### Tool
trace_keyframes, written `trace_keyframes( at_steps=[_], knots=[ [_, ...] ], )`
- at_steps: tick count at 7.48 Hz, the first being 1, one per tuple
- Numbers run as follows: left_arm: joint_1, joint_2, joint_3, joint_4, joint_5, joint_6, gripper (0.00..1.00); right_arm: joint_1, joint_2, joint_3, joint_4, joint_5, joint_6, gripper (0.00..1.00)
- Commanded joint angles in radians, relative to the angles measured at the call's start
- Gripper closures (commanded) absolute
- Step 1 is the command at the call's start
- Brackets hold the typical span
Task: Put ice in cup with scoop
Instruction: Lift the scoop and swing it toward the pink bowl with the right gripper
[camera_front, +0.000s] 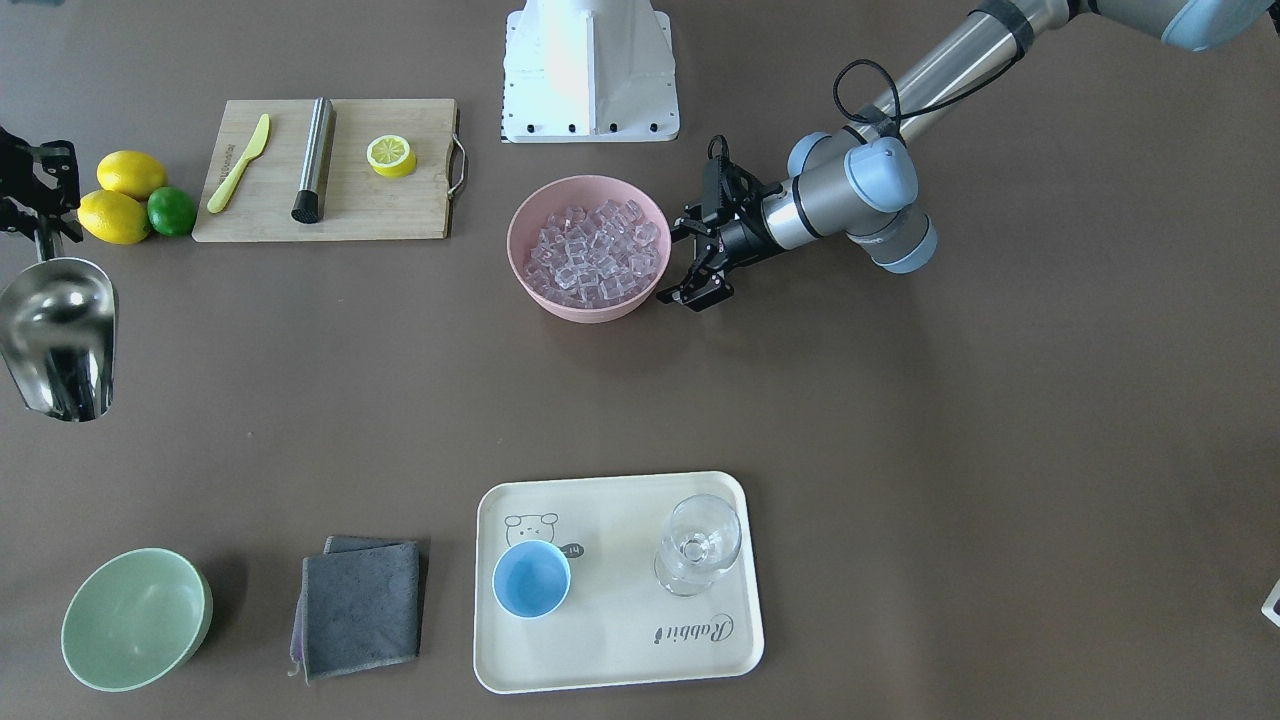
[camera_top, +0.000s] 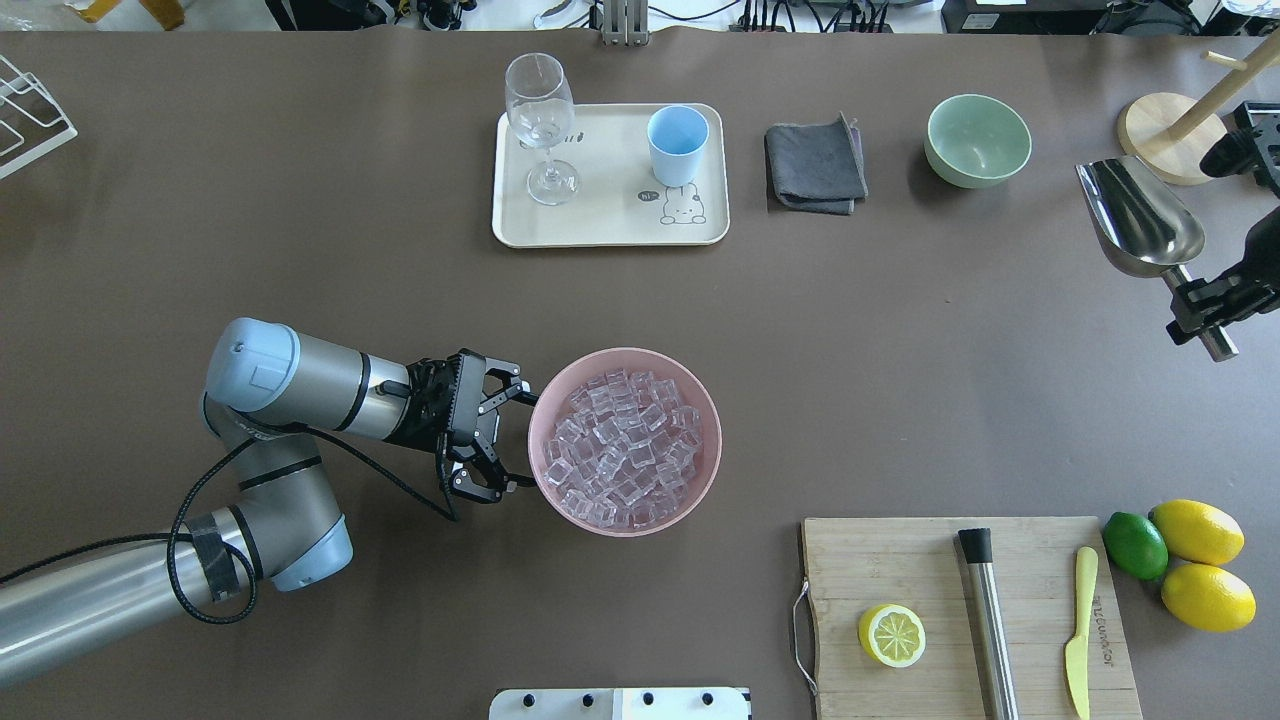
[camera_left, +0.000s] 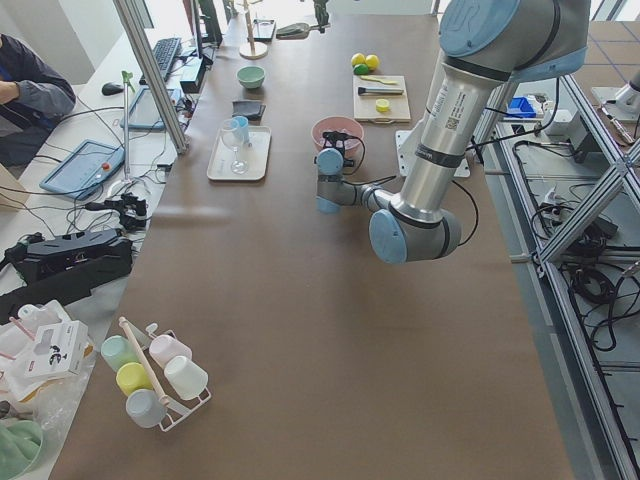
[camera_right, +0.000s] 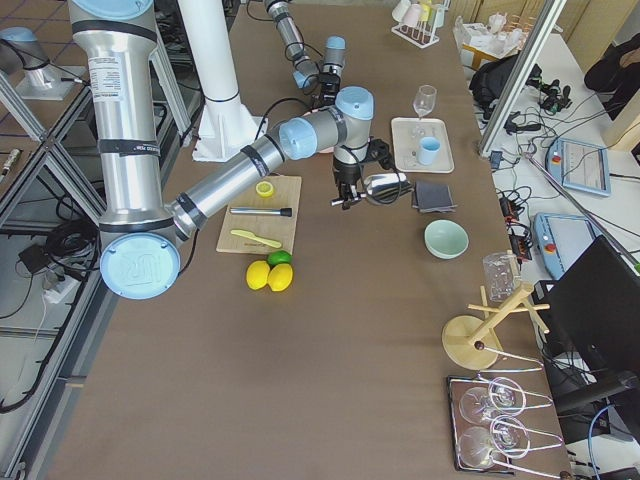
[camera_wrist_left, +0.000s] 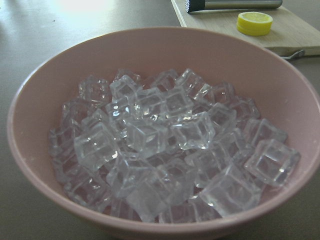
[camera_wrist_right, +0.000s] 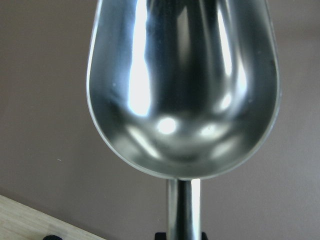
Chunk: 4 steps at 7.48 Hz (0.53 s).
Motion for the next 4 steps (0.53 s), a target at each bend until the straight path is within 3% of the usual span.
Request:
trace_keyframes(
  at_steps=[1, 3, 4],
  knots=[
    [0.002, 0.002, 0.002, -0.002, 0.001, -0.003, 0.02, -0.046, 0.056, 0.040, -0.004, -0.086, -0.249, 1.00],
    [0.002, -0.001, 0.002, -0.002, 0.022, -0.004, 0.02, -0.179, 0.105, 0.092, -0.067, -0.240, -0.392, 1.00],
    [0.003, -0.001, 0.002, -0.001, 0.022, -0.004, 0.02, -0.257, 0.220, 0.111, -0.232, -0.345, -0.481, 1.00]
  ],
)
